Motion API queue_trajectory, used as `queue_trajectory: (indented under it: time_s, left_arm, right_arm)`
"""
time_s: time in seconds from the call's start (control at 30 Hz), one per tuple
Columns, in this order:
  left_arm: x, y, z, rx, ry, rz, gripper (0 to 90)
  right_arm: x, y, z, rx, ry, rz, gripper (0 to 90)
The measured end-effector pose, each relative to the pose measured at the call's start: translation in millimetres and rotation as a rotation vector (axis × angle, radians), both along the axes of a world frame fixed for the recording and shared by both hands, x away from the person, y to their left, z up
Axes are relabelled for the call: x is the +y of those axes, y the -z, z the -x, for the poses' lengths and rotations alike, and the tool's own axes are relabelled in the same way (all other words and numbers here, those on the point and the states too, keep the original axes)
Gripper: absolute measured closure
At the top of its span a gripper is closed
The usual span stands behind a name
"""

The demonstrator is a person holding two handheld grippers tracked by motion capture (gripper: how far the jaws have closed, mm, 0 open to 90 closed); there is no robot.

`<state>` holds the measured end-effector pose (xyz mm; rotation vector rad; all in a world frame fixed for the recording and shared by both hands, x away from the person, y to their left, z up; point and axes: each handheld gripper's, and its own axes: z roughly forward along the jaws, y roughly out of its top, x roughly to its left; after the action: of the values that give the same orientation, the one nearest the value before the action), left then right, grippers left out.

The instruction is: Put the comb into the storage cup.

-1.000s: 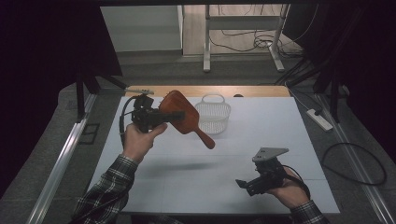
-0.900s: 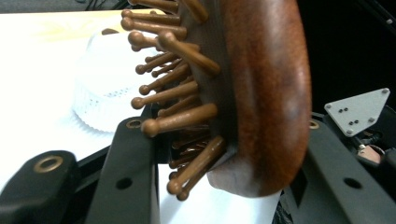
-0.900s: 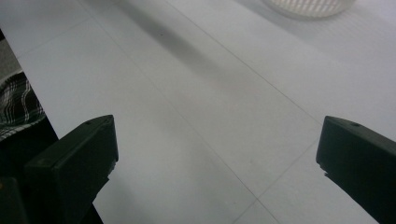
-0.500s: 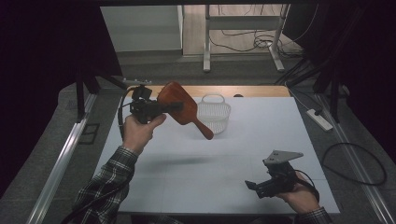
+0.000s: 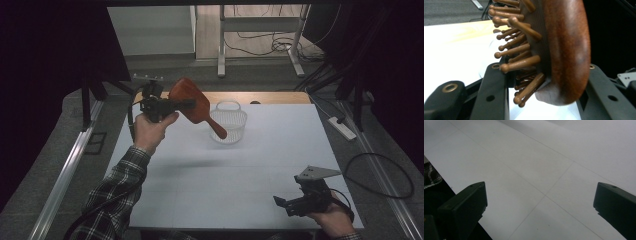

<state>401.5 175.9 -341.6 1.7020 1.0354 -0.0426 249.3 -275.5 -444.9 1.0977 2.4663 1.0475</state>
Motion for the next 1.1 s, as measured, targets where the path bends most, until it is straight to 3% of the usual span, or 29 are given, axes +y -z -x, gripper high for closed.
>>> queue_trajectory:
  time_s: [0.53,1.1]
  left_arm:
    - [-10.2,-0.2,-18.8,0.0,-0.066,-0.013,60.3]
    - [-30.4,6.1,-39.4,0.007,-0.1,-0.037,60.3]
  right_arm:
    - [-9.4,-0.9,13.8,0.009,0.06,0.013,0.0]
    - [-10.9,-1.5,16.4,-0.001,0.056,0.007,0.0]
